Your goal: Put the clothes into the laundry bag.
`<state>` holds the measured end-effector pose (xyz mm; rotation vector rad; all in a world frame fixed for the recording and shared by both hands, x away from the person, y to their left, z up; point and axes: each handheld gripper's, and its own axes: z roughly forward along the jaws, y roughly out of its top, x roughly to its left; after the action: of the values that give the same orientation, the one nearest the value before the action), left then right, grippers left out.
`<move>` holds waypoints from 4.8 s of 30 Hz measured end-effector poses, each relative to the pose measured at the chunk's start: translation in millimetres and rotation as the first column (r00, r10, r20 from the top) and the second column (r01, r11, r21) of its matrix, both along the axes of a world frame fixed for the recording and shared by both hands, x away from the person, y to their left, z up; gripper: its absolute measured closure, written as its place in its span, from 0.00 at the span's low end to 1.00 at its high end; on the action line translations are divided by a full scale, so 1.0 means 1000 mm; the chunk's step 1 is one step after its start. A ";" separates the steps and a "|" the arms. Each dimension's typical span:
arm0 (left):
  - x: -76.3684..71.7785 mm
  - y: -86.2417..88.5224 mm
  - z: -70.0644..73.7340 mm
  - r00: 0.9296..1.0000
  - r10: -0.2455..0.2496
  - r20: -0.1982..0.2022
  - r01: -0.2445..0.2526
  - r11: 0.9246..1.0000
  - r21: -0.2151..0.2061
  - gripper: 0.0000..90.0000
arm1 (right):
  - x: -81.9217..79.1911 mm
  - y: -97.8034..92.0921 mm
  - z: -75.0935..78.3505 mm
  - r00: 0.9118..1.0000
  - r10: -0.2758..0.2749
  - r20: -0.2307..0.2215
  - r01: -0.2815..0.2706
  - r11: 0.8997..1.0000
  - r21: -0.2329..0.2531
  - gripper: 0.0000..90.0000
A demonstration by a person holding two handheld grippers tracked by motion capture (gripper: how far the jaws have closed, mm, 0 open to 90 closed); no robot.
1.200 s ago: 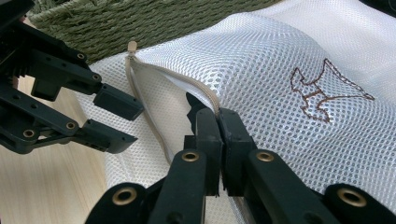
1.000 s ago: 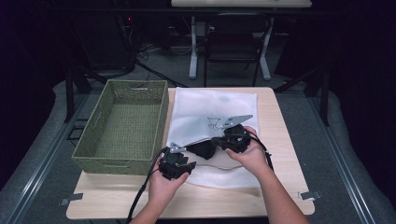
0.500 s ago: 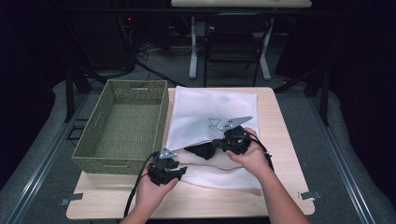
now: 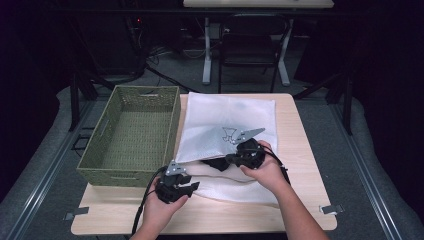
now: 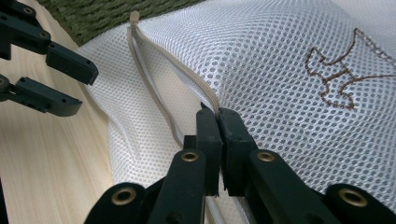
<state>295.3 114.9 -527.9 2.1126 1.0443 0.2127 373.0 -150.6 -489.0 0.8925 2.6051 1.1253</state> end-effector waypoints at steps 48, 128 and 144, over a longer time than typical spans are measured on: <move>0.005 0.002 0.006 1.000 -0.017 0.026 0.017 1.000 -0.003 0.62 | -0.007 -0.009 -0.027 0.998 -0.062 0.033 0.063 0.997 -0.048 0.67; 0.049 -0.031 -0.032 0.987 -0.075 -0.142 0.101 0.977 0.185 1.00 | -0.022 -0.046 -0.064 0.989 -0.058 -0.139 0.022 0.969 -0.246 1.00; 0.044 -0.027 -0.026 0.990 -0.077 -0.121 0.095 0.985 0.147 0.99 | -0.021 -0.055 -0.065 0.987 -0.050 -0.150 0.022 0.983 -0.183 0.92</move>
<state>338.9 87.7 -553.6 2.3260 1.0280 0.1339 351.6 -205.3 -554.3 1.0179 2.7464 0.8240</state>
